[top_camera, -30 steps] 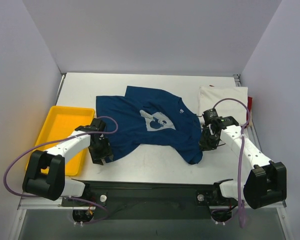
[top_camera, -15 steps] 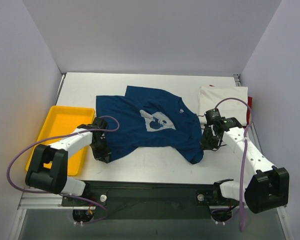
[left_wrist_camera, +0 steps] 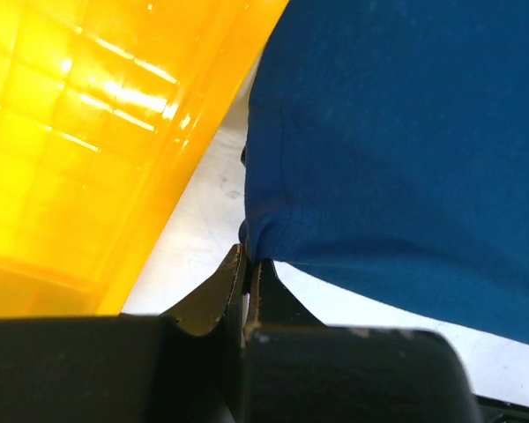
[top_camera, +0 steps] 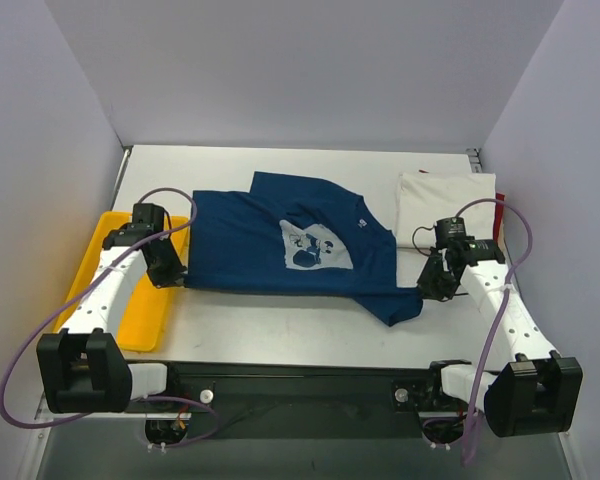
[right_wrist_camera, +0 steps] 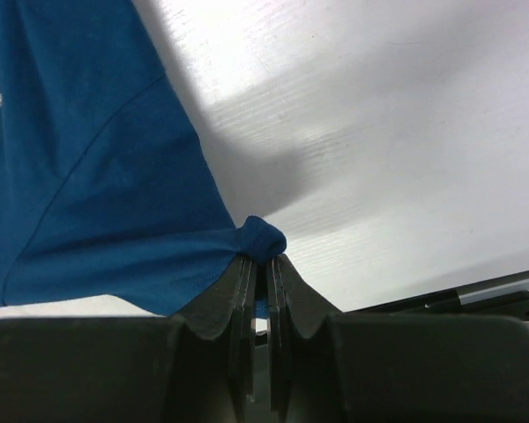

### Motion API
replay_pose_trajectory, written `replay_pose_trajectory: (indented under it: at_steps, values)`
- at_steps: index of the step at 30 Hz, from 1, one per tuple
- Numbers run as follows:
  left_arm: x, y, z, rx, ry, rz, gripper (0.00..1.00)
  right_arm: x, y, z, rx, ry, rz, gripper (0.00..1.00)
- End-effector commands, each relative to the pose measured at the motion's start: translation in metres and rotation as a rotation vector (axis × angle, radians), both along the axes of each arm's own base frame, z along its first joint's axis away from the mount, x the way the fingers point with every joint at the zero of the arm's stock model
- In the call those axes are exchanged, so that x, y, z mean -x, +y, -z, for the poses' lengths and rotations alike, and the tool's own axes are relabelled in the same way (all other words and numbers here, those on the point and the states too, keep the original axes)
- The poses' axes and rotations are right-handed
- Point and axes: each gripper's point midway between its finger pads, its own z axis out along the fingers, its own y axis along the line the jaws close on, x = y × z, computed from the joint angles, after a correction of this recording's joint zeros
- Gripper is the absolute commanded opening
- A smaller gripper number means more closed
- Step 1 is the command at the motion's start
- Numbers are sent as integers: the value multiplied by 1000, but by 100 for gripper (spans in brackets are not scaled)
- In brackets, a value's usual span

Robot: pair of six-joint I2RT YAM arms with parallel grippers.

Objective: Fold and stack the t-shirts
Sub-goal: Flatten out the tshirt

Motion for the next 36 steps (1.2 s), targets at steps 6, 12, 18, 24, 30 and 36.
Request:
replay_pose_trajectory:
  at_steps: [6, 12, 18, 24, 30, 36]
  values:
    - [13, 13, -1, 6, 51, 21, 0, 14, -7, -1, 26, 49, -5, 28]
    - [16, 2, 6, 65, 56, 36, 0, 20, -7, 3, 15, 65, 1, 57]
    - [18, -3, 11, 92, 62, 50, 0, 24, 29, 27, -164, 132, -73, 55]
    - [20, -8, 14, 120, 72, 57, 0, 21, 48, 49, -181, 171, -137, 52]
    - [19, -10, 14, 129, 73, 63, 0, 1, 65, 68, -250, 162, -202, 54]
    - [10, -15, 8, 162, 46, 62, 0, 7, 110, 67, -443, 259, -351, 51]
